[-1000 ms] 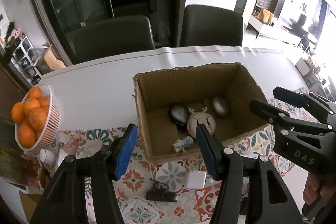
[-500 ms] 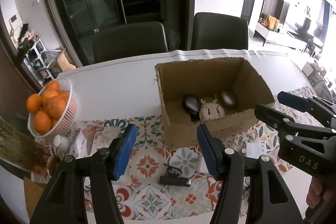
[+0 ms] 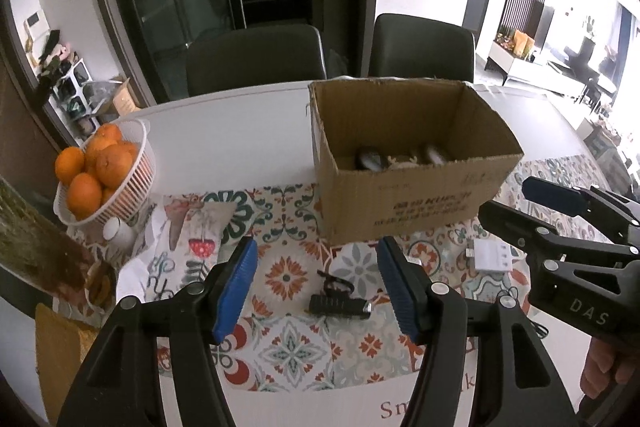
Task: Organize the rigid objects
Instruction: 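Move both grippers back from the box toward the remaining items on the runner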
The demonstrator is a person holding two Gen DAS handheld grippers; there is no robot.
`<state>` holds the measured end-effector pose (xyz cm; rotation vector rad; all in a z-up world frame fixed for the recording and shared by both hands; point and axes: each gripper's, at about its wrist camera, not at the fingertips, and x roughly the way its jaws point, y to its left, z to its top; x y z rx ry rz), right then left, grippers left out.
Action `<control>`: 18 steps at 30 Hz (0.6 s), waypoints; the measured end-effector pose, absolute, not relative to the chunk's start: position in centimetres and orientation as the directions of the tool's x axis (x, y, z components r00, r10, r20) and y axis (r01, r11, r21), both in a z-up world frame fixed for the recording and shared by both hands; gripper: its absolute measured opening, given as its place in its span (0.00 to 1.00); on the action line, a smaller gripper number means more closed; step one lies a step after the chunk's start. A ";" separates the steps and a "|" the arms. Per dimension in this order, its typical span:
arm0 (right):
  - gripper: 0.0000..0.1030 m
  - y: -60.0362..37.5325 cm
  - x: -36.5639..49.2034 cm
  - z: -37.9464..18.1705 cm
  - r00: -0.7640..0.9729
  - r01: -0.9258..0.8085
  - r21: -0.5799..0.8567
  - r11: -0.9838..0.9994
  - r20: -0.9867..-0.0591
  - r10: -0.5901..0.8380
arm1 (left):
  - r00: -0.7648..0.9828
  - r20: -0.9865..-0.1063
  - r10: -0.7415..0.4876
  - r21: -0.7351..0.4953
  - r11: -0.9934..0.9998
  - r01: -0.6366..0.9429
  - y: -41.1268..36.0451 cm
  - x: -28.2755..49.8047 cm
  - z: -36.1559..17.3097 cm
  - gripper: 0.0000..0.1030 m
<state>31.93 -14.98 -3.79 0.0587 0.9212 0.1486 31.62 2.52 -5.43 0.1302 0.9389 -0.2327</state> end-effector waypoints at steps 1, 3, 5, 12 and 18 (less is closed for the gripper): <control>0.59 -14.9 31.7 -3.9 0.595 -0.103 0.115 0.988 -0.789 0.154 | 0.567 -0.811 -0.142 0.009 0.967 0.254 2.6 31.4 -5.6 0.60; 0.59 -14.7 31.4 -4.4 0.587 -0.110 0.120 0.987 -0.793 0.162 | 0.565 -0.813 -0.139 0.012 0.967 0.255 2.7 30.8 -6.0 0.60; 0.59 -14.6 31.1 -5.0 0.576 -0.117 0.123 0.985 -0.800 0.169 | 0.561 -0.816 -0.136 0.015 0.966 0.257 2.8 30.4 -6.5 0.61; 0.59 -14.3 30.5 -7.2 0.543 -0.134 0.132 0.982 -0.819 0.185 | 0.529 -0.839 -0.129 0.013 0.966 0.257 2.9 29.7 -8.5 0.62; 0.59 -14.1 30.4 -8.8 0.522 -0.146 0.126 0.981 -0.833 0.185 | 0.488 -0.861 -0.142 -0.013 0.966 0.256 3.0 29.5 -10.4 0.62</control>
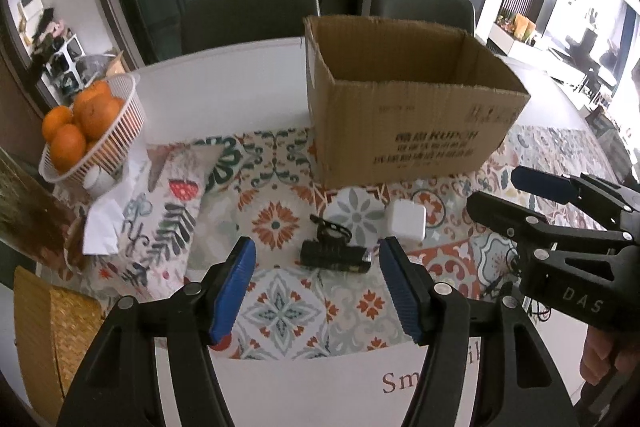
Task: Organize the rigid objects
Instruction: 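Move both grippers back from the box toward the remaining items on the runner, then close the left gripper on the black bike light while the right gripper grasps the white square adapter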
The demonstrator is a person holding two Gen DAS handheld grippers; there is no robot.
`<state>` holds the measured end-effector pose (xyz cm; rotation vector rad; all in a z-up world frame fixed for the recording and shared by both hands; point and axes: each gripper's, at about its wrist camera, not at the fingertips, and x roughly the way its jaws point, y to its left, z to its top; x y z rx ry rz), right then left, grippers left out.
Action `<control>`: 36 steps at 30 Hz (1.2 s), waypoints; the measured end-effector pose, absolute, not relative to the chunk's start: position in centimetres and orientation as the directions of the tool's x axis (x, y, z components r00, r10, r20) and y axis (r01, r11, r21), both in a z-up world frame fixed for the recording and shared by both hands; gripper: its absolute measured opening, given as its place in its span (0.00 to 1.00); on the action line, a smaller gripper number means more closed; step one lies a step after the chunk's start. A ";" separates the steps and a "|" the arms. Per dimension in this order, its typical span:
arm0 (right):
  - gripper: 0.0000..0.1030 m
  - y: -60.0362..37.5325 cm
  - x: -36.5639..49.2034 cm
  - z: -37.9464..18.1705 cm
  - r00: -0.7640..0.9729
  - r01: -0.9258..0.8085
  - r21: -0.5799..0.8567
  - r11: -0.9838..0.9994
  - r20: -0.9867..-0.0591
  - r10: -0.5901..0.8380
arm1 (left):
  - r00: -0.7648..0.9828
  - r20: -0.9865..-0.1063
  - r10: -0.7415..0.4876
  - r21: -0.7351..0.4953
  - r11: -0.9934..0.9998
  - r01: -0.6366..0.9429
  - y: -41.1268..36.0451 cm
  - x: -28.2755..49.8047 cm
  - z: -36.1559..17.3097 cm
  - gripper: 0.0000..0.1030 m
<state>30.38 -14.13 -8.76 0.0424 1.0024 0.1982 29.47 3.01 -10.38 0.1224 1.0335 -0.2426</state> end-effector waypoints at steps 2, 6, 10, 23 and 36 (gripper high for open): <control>0.59 -14.1 30.3 -9.2 0.516 -0.150 0.126 0.981 -0.836 0.186 | 0.475 -0.869 -0.140 -0.014 0.966 0.260 2.9 29.4 -11.1 0.62; 0.60 -14.0 30.3 -10.3 0.498 -0.163 0.126 0.979 -0.846 0.192 | 0.456 -0.879 -0.140 -0.015 0.963 0.268 2.8 29.3 -12.1 0.62; 0.60 -14.0 30.5 -11.4 0.480 -0.173 0.134 0.976 -0.854 0.203 | 0.428 -0.892 -0.143 -0.020 0.960 0.279 2.6 29.2 -13.2 0.62; 0.61 -13.2 31.4 -14.9 0.389 -0.234 0.136 0.963 -0.895 0.220 | 0.347 -0.925 -0.153 -0.038 0.947 0.318 2.3 29.7 -16.5 0.64; 0.66 -12.1 33.0 -18.0 0.282 -0.354 0.069 0.933 -0.943 0.177 | 0.280 -0.946 -0.165 -0.054 0.930 0.363 1.2 31.3 -19.3 0.70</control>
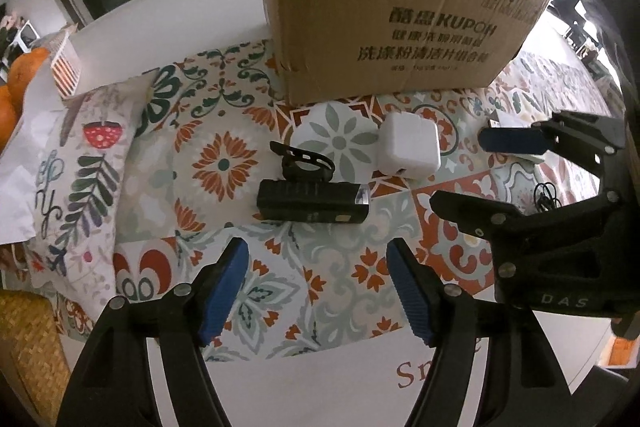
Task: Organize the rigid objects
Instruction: 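Close the left gripper on the black bike light while the right gripper grasps the white square adapter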
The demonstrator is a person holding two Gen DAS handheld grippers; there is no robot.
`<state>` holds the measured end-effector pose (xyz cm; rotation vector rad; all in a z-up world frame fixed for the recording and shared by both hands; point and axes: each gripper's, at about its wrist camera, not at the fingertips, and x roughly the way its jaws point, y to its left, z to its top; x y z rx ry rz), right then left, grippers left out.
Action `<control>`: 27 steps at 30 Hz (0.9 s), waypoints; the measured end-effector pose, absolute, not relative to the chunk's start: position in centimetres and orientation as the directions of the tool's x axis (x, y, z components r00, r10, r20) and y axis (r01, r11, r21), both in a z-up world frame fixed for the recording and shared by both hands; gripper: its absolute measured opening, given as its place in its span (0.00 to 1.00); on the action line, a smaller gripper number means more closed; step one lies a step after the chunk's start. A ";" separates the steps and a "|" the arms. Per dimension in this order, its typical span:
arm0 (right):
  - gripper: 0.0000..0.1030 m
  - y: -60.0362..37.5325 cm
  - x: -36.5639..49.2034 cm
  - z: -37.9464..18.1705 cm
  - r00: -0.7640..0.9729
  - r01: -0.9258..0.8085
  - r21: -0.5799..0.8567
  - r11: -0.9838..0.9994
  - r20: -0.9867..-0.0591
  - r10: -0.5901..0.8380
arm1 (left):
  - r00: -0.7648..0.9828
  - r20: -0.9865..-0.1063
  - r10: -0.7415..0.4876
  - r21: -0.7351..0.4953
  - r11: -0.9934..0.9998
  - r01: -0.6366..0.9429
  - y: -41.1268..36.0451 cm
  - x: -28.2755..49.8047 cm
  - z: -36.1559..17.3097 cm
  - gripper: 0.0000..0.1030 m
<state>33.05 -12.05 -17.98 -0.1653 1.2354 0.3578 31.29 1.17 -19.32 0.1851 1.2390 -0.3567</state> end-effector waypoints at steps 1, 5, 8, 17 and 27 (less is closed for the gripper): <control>0.66 -12.0 33.2 -18.2 0.273 -0.362 0.066 0.930 -0.946 0.173 | 0.276 -0.947 -0.164 -0.055 0.930 0.363 1.1 31.4 -19.5 0.70; 0.66 -11.8 34.1 -18.9 0.245 -0.405 0.047 0.913 -0.957 0.158 | 0.258 -0.951 -0.171 -0.069 0.930 0.361 0.9 31.9 -20.3 0.70; 0.66 -11.6 34.5 -19.4 0.234 -0.433 0.039 0.901 -0.960 0.154 | 0.251 -0.953 -0.171 -0.071 0.929 0.363 0.7 32.2 -20.8 0.70; 0.66 -10.9 35.8 -20.8 0.216 -0.494 0.022 0.869 -0.965 0.147 | 0.244 -0.954 -0.172 -0.074 0.928 0.365 0.2 33.0 -21.6 0.70; 0.66 -9.9 38.4 -22.7 0.195 -0.513 0.044 0.857 -0.967 0.166 | 0.226 -0.957 -0.180 -0.098 0.938 0.334 0.4 34.8 -22.8 0.70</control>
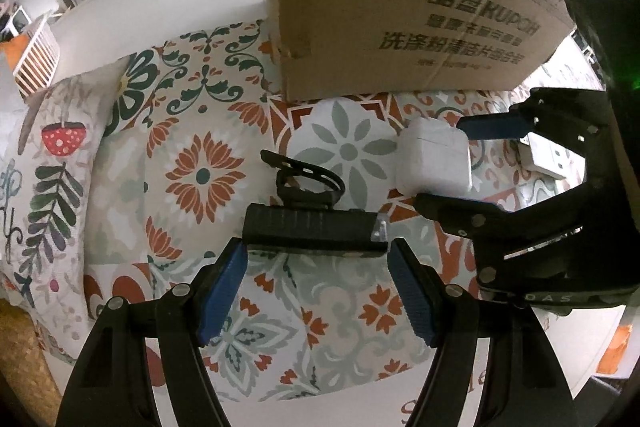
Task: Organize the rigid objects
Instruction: 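Close the left gripper on the black bike light while the right gripper grasps the white square adapter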
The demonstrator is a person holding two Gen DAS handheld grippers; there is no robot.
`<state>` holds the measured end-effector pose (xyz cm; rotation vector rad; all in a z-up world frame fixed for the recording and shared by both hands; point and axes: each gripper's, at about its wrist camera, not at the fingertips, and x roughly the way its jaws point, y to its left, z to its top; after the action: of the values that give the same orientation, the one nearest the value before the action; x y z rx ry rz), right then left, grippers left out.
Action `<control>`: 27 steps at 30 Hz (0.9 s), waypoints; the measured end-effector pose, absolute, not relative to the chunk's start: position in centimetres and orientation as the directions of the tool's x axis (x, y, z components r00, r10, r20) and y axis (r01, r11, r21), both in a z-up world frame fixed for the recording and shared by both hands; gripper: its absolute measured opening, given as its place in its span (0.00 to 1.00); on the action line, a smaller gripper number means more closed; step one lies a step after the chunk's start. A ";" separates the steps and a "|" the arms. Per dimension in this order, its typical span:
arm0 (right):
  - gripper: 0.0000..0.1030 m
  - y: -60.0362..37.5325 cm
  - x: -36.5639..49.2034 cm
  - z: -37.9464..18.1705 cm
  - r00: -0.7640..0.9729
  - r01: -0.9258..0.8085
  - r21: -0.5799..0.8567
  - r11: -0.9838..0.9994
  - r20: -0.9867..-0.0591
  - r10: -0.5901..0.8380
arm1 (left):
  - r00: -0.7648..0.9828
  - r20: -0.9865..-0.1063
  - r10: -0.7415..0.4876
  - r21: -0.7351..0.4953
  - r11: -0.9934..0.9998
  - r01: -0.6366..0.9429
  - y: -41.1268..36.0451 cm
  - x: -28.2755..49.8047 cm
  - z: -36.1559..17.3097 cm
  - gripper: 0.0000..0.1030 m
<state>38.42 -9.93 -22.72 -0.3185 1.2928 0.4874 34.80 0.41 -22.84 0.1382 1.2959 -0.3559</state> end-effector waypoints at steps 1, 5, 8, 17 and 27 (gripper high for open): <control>0.66 -9.9 38.7 -23.0 0.193 -0.512 0.046 0.858 -0.967 0.167 | 0.227 -0.957 -0.183 -0.101 0.938 0.331 0.4 34.8 -22.9 0.70; 0.66 -10.0 39.4 -23.5 0.189 -0.502 0.069 0.862 -0.964 0.187 | 0.233 -0.954 -0.186 -0.102 0.938 0.331 0.6 34.8 -23.0 0.69; 0.57 -9.9 39.2 -23.4 0.202 -0.508 0.069 0.859 -0.960 0.196 | 0.237 -0.952 -0.194 -0.108 0.938 0.330 0.4 35.3 -23.2 0.69; 0.52 -9.5 37.1 -23.0 0.243 -0.460 0.052 0.886 -0.953 0.182 | 0.261 -0.942 -0.211 -0.122 0.940 0.320 1.2 34.1 -22.4 0.38; 0.49 -10.2 35.9 -22.7 0.264 -0.397 0.057 0.916 -0.949 0.174 | 0.233 -0.947 -0.220 -0.147 0.944 0.295 2.4 34.0 -23.6 0.26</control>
<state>35.86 -10.16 -22.67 -0.2079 1.2469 0.3894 33.97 2.36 -23.59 0.0682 1.2886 -0.3544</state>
